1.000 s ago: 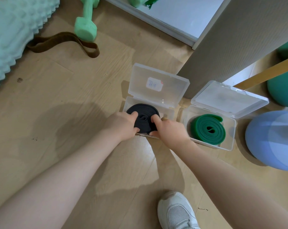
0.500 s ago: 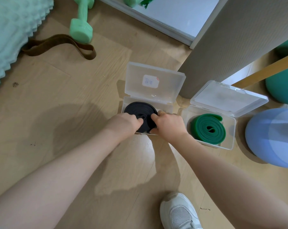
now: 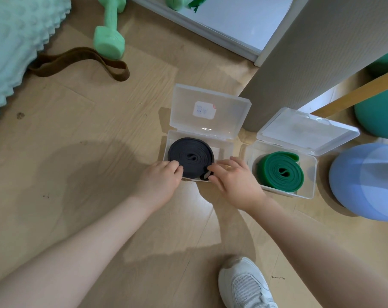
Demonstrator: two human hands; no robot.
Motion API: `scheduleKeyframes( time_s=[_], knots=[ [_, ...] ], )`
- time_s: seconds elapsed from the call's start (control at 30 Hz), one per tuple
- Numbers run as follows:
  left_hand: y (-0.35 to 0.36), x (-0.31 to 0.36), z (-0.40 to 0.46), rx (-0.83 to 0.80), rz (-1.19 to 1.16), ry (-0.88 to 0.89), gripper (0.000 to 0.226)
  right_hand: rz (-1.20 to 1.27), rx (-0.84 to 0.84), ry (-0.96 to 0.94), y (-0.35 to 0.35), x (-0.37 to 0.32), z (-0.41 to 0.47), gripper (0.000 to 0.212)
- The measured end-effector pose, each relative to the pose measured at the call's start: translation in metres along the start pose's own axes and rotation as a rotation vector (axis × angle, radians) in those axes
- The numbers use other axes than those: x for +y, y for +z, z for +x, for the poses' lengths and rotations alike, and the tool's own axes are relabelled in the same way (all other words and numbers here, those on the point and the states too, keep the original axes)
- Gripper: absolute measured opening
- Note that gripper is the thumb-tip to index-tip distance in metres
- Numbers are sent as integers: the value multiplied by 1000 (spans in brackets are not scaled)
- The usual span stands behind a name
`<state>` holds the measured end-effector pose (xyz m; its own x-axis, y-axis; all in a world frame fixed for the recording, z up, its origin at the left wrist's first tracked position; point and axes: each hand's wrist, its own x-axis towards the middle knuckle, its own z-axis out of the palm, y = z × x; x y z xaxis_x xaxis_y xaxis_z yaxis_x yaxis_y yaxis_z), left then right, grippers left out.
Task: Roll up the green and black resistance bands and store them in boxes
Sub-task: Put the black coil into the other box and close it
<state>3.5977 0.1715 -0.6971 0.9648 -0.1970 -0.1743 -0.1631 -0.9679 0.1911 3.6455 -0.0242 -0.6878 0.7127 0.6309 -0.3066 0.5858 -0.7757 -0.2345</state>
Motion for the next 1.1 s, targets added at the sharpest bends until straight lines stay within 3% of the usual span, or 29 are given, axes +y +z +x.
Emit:
scheduleKeyframes(
  time_s=[0.07, 0.2, 0.27, 0.33, 0.47, 0.57, 0.7, 0.83, 0.93, 1.0, 1.1],
  knots=[
    [7, 0, -6, 60, 46, 48, 13, -57, -12, -22, 10, -5, -7, 49],
    [14, -1, -3, 92, 91, 88, 35, -100, -162, 24, 13, -13, -9, 87],
    [10, 0, -2, 70, 150, 105, 28, -110, -166, 23, 9, -13, -7, 93],
    [5, -1, 2, 62, 110, 89, 19, -117, -123, 42, 4, -11, -6, 83],
    [-1, -3, 1, 102, -75, 25, 29, -21, 59, 50, -6, -4, -7, 48],
    [3, -4, -5, 129, -177, 39, 31, 155, 102, 94, -14, -1, -1, 42],
    [-1, 0, -7, 101, -389, -202, 48, 362, 388, 239, -37, 11, 26, 51],
    [-10, 3, 5, 14, -805, -595, 62, 621, 349, 374, -56, 15, 50, 70],
    [-14, 8, 6, -28, -1131, -710, 59, 721, 340, 320, -53, 12, 52, 73],
    [-15, 9, 4, -31, -1245, -761, 58, 942, 428, 354, -57, 13, 49, 70],
    [-19, 5, 6, -28, -1493, -862, 79, 1130, 514, 425, -71, 16, 38, 44]
  ],
)
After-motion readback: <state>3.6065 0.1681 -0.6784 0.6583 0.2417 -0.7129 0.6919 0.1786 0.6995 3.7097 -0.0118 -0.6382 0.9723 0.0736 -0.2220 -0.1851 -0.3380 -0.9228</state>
